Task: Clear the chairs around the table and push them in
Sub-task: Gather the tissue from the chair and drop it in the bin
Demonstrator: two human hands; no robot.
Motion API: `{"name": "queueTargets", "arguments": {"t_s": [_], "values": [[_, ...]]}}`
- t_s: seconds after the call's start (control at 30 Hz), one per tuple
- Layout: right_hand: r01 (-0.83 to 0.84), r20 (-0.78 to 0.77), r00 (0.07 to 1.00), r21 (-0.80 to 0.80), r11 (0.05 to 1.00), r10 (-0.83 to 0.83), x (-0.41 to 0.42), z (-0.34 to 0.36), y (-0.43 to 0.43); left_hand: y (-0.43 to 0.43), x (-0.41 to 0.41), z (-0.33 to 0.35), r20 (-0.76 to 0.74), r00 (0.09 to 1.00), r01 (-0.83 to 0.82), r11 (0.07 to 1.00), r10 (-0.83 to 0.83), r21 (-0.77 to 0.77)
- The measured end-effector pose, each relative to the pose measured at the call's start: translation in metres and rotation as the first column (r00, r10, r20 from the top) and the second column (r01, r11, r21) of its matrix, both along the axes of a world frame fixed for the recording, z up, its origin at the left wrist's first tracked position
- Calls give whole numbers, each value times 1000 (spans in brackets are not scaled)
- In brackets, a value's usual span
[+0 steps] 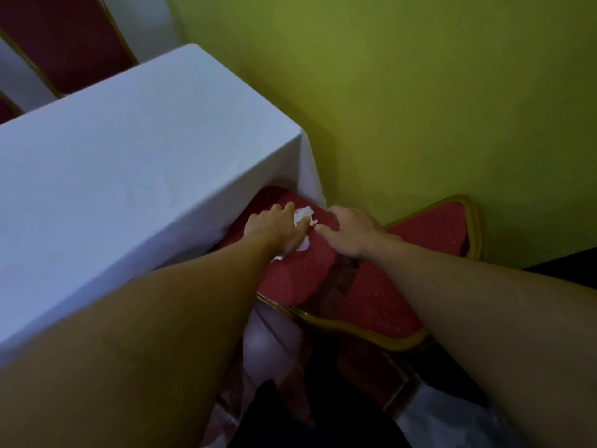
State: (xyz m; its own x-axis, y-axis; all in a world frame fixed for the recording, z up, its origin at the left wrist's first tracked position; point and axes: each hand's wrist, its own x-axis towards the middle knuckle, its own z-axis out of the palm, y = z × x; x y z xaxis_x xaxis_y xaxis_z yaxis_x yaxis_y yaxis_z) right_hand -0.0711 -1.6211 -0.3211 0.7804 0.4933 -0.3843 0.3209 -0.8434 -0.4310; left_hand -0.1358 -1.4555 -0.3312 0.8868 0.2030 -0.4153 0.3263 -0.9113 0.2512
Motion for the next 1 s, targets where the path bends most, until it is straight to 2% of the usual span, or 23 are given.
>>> {"name": "queueTargets", "arguments": {"t_s": [0.17,0.37,0.63,0.87,1.0], "values": [[-64,-67,996,-64,996,60,44,-43,2,-1,32,-36,-63,995,-75,997,73,-28],[-70,-132,989,-35,997,65,80,-104,12,13,64,-98,-170,978,-131,990,121,-48],[-66,-206,977,-27,997,59,118,-219,59,34,96,-209,-196,942,-304,939,271,-161],[-111,-213,972,-59,992,96,149,-324,92,60,92,-330,-302,898,-365,925,320,-106],[-128,-183,977,-100,987,109,171,-362,109,74,92,-375,-231,902,-389,919,365,-67]]}}
